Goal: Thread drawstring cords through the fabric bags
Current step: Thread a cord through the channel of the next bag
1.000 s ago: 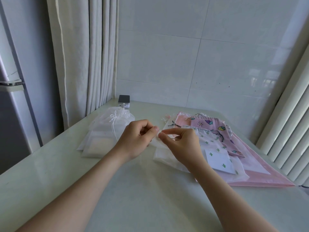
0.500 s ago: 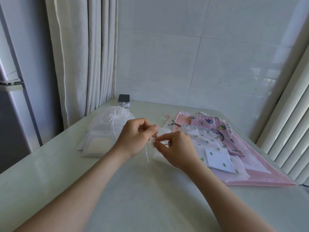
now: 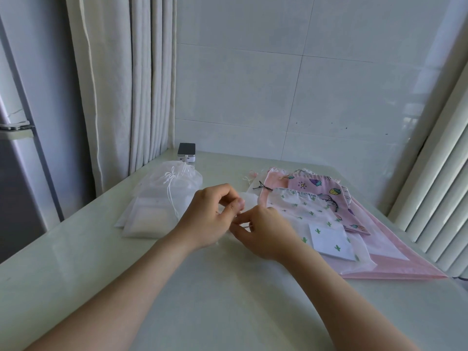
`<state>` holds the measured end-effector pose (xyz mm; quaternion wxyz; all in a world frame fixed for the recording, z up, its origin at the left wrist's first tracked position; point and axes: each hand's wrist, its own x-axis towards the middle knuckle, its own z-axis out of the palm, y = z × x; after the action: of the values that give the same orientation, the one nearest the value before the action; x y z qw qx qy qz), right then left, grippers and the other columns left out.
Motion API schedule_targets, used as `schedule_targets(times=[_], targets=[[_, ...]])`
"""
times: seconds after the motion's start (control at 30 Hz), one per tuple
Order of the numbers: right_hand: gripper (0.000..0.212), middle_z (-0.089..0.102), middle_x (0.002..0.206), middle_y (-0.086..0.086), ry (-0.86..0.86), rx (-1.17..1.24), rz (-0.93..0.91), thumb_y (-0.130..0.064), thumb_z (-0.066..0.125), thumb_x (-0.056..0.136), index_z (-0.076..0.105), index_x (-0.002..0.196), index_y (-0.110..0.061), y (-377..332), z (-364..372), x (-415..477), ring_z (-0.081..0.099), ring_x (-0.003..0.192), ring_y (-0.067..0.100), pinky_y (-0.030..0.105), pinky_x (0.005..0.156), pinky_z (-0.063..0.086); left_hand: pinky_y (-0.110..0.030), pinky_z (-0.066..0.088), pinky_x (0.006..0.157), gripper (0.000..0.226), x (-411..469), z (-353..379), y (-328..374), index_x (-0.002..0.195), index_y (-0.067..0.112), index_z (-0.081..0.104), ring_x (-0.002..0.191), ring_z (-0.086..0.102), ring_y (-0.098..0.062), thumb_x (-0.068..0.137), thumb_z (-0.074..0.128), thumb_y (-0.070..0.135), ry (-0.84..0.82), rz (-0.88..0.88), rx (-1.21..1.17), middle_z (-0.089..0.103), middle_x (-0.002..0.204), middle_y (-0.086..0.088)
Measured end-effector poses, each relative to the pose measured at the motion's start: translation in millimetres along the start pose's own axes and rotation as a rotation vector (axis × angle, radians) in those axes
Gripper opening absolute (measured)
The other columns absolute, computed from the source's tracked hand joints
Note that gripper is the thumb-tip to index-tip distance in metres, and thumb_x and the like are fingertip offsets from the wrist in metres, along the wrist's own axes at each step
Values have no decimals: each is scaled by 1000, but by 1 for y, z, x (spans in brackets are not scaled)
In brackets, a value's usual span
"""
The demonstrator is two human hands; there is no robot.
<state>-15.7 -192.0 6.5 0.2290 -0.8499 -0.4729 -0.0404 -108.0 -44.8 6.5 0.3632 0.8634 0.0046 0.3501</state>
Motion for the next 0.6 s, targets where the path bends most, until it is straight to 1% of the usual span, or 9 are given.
schedule_targets(times=[0.07,0.1,0.13,0.17,0.27,0.33,0.4,0.5,0.6], targets=[[22,48,59,-18,-5,-17,-16,-41,58,97,78,105,-39,1,3,0,58,76,25,34,67,50,-33,57,85,17,1,1,-2,90,15,66,86,72,-10,105,59,19,-43,-81,-33,76,85,8],[21,53,57,-26,-6,-10,-23,-42,58,97,78,103,-39,2,4,1,55,73,24,33,65,45,-35,58,85,18,2,1,-4,92,13,64,86,73,-10,107,56,19,-56,-134,-64,77,87,5],[21,52,55,-32,-1,4,-22,-44,59,96,78,102,-39,3,5,1,54,73,22,32,64,43,-38,58,86,19,3,1,-5,94,11,61,86,74,-11,108,52,19,-62,-188,-111,78,88,3],[20,51,52,-28,11,27,-10,-47,61,95,79,101,-40,4,5,1,55,74,19,31,64,43,-38,58,86,20,3,1,-6,95,9,58,86,75,-13,110,49,19,-68,-238,-161,78,90,0],[23,48,55,-24,81,107,9,-53,71,87,82,97,-36,9,3,1,56,70,5,26,64,46,-29,51,81,23,2,1,-6,95,9,53,77,68,-8,112,42,19,-112,-336,-204,77,85,-2],[18,46,52,-18,114,161,23,-40,74,83,80,99,-33,7,0,1,48,57,2,18,56,36,-27,47,79,24,1,2,-5,95,11,53,73,62,-6,112,41,22,-159,-358,-178,72,81,2],[23,40,47,-13,155,321,71,-20,66,83,76,102,-28,4,-3,2,37,46,7,18,50,30,-27,45,77,26,1,3,-4,94,13,53,70,56,-6,113,39,24,-199,-373,-179,67,76,5],[17,41,41,-13,179,545,119,-17,65,91,77,101,-23,-1,-10,1,30,44,9,18,48,27,-28,44,76,31,1,3,-4,95,12,55,72,53,-9,115,35,26,-236,-362,-209,64,74,7],[11,51,40,-16,156,623,83,-15,70,95,80,91,-16,-8,-15,-4,28,45,9,18,47,26,-27,43,74,30,0,2,-2,97,7,54,71,52,-8,114,36,23,-254,-348,-191,64,75,5]])
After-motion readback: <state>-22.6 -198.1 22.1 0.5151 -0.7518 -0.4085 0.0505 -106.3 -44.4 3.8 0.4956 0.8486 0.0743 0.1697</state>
